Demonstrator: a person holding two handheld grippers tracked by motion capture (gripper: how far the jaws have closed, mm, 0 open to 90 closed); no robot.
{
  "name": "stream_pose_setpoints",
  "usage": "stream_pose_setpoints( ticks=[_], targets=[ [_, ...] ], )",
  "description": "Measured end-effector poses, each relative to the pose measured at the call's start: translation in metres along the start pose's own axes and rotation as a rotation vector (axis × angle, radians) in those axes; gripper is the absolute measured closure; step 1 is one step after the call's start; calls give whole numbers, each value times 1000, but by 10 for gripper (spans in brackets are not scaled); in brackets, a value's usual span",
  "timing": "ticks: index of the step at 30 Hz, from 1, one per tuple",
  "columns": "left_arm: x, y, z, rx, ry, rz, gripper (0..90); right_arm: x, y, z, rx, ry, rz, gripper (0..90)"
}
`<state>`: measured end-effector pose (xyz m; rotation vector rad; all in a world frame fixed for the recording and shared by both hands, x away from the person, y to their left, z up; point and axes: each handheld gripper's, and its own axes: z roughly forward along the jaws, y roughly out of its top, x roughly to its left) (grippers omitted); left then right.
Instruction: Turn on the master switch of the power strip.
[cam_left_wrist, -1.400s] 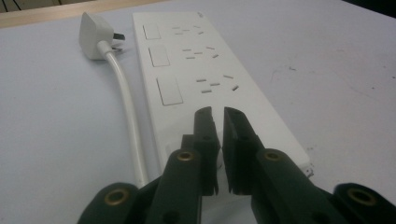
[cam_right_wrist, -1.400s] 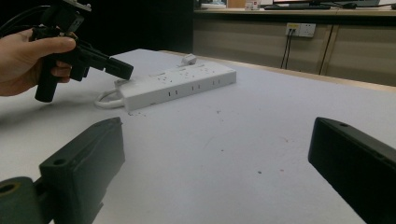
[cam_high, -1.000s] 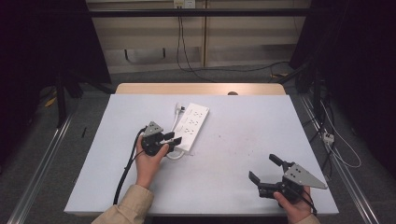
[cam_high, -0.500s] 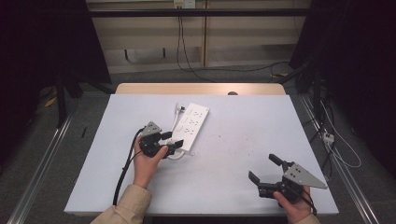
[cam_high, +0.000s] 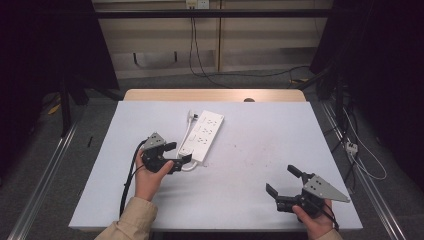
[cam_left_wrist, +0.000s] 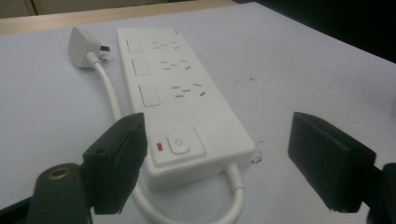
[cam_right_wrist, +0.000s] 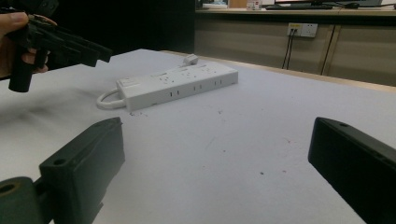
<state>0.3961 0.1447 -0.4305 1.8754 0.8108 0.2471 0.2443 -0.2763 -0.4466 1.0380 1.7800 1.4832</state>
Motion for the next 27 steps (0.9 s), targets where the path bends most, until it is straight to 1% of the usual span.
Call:
stream_pose_setpoints(
  ticks=[4,7,10,14,19,27],
  targets=[
    [0,-2,-7,-13,-1,-1,185,0,0,0,1,-1,1,33],
    [1,-4,-11,-15,6,2,156,0,0,0,1,0,1,33],
    [2,-5,-16,-24,12,-3,144,0,0,0,1,-2,3,33],
    [2,-5,-21,-37,10,-11,137,0,0,0,0,-2,3,33],
    [1,-8,-25,-25,16,-4,125,0,0,0,0,-1,3,33],
    [3,-10,-34,-36,18,-7,115,0,-1,0,3,3,2,33]
  ],
)
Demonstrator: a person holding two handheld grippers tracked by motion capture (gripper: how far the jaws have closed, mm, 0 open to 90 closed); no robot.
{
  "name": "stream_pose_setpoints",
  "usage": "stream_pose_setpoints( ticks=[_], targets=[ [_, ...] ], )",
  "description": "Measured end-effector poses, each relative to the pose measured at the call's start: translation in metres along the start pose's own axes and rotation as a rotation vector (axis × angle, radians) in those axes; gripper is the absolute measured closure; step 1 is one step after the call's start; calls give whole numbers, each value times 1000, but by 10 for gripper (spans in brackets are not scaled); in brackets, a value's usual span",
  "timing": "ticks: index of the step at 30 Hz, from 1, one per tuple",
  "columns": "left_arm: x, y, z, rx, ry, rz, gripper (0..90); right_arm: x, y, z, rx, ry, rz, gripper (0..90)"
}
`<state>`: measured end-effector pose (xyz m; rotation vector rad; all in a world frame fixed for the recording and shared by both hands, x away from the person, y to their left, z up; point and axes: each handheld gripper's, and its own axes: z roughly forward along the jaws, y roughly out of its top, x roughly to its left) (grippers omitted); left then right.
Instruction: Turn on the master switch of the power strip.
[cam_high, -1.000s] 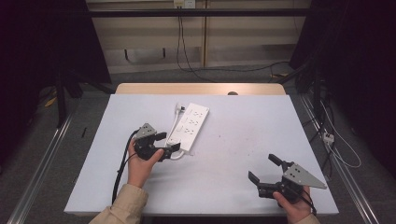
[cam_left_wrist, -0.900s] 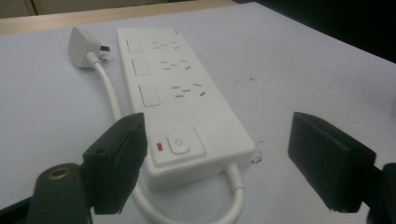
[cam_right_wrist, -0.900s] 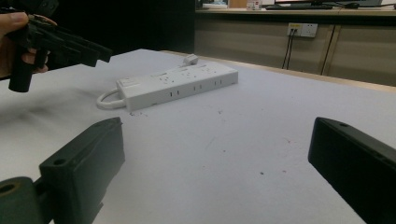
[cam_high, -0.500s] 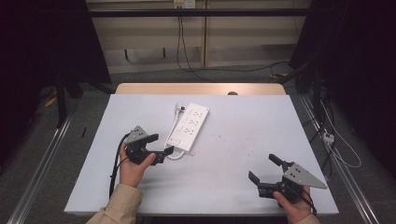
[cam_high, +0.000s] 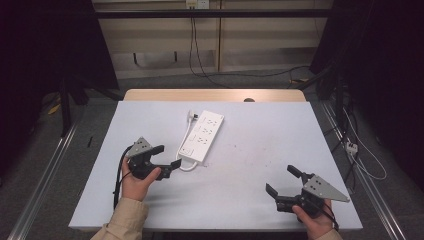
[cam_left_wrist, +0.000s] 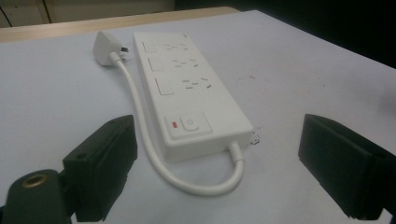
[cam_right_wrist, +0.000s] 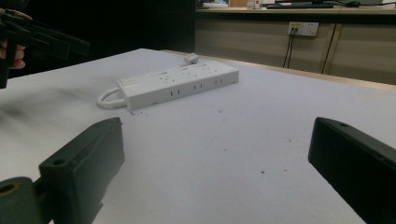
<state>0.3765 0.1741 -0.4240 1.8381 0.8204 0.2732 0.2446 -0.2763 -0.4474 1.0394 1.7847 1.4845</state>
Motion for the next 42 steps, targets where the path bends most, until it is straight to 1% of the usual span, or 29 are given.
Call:
stream_pose_setpoints(
  ticks=[12,18,29,31,35,38,39,42],
  targets=[
    [3,-5,-11,4,7,12,115,0,0,0,2,0,2,33],
    [4,-7,-15,1,-2,10,114,0,0,0,1,0,5,32],
    [9,-13,-29,2,12,17,104,0,0,0,-1,-1,3,33],
    [10,-15,-31,4,16,11,104,0,0,0,0,0,3,33],
    [13,-18,-35,1,20,12,104,0,0,0,0,0,2,33],
    [14,-19,-38,-2,21,3,102,0,0,0,-1,0,2,32],
    [15,-20,-39,0,21,8,101,0,0,0,-1,0,2,33],
    [17,-22,-42,1,26,3,101,0,0,0,0,-2,4,33]
  ],
)
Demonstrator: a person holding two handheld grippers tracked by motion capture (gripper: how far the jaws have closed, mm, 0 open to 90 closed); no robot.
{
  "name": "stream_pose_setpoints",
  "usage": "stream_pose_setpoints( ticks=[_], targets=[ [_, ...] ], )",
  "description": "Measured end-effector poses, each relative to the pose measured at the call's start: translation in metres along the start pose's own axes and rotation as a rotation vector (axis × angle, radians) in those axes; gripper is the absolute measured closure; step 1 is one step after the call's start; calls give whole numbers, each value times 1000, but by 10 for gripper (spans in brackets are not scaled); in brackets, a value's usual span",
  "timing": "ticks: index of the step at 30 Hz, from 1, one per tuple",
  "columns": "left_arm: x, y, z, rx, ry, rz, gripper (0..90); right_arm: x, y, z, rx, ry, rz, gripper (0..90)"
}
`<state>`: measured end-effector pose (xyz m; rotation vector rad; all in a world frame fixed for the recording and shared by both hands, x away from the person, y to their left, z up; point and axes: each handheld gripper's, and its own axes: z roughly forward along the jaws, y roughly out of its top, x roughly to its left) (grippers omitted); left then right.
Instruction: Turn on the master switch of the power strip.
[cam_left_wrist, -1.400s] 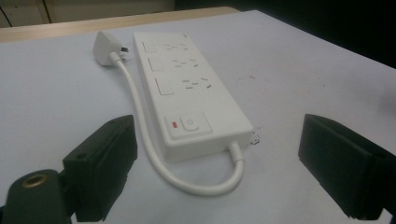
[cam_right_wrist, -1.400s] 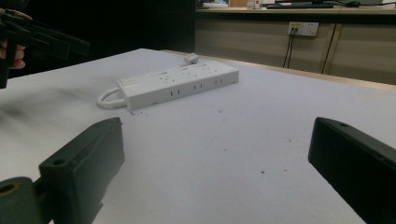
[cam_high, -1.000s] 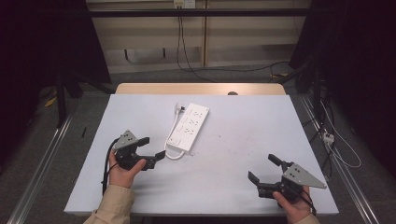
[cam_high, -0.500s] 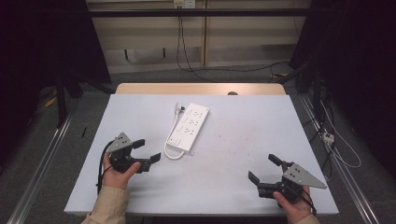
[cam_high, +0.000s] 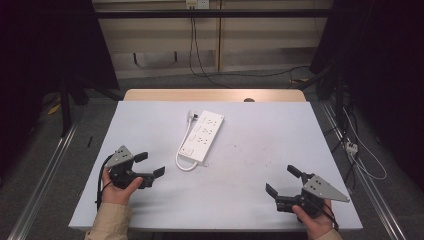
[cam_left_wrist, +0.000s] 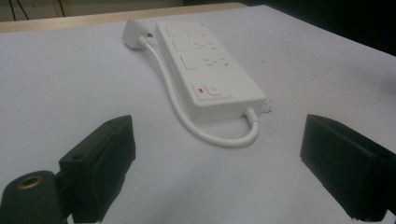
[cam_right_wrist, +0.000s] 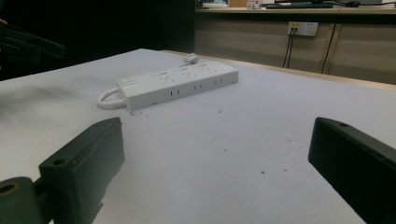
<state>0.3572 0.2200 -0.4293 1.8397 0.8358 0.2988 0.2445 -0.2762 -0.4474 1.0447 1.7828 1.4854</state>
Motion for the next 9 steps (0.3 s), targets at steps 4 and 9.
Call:
stream_pose_setpoints(
  ticks=[4,9],
  targets=[
    [2,-3,-5,2,10,5,91,0,0,0,-1,0,-1,33],
    [6,-8,-9,8,32,-1,76,0,0,0,0,0,-2,32]
  ],
)
